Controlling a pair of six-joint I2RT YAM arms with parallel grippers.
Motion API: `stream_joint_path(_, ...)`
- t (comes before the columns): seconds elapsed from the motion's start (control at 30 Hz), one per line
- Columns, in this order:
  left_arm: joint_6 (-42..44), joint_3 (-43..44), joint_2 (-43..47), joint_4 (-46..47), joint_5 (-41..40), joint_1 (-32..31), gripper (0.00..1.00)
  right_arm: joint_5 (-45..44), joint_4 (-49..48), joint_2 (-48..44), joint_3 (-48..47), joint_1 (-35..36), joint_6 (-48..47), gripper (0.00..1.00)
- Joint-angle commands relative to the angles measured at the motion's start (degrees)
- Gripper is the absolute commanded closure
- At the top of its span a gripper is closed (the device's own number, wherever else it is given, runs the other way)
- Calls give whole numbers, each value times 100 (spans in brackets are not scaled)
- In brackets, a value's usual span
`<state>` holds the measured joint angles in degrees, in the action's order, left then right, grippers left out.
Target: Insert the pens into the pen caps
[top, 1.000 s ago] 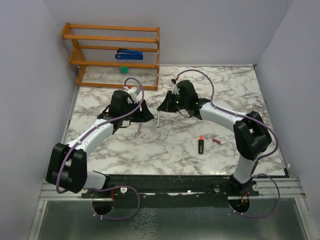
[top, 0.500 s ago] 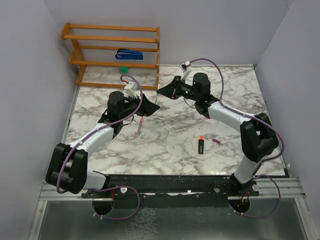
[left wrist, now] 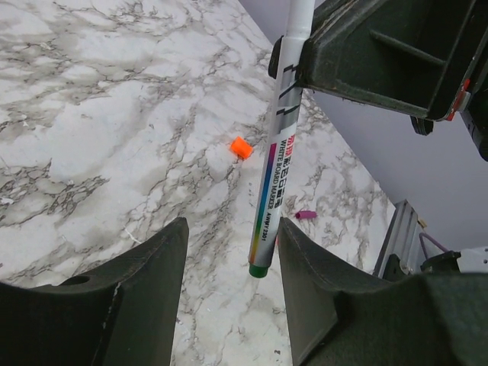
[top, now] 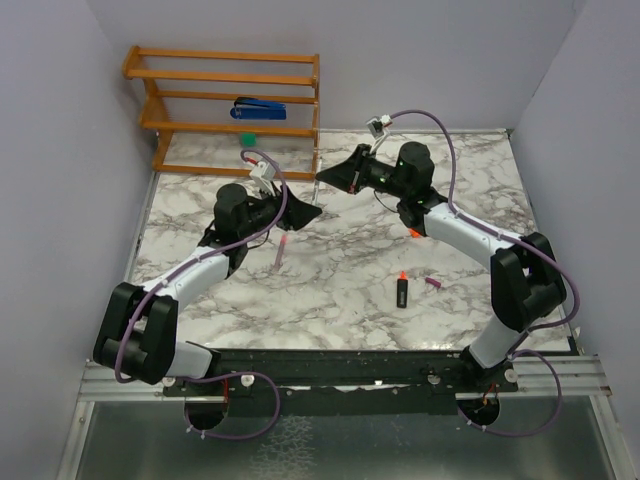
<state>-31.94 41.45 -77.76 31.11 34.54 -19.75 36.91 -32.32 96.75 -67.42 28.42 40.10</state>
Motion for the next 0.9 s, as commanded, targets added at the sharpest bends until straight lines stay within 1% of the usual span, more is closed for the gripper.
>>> stream_joint_path(0.0,-94,2,-155,417,279,-77,49,270,-284,-1,-26,10,165,100)
stream_joint_path(0.23,-167,118,-354,582,368,-116,50,351,-349,110,-78,14,260,100)
stream_joint_path(0.4,-181,213,-407,615,377,-113,59,361,-346,147,-100,11,279,100)
stream_joint_path(0.53,-181,229,-409,632,393,-117,60,387,-320,190,-131,12,279,100)
stream_joint_path(0.73,-178,240,-378,650,395,-117,69,439,-362,280,-139,14,344,100)
stream_joint_path(0.87,-181,241,-363,650,393,-117,70,449,-377,309,-149,14,359,100)
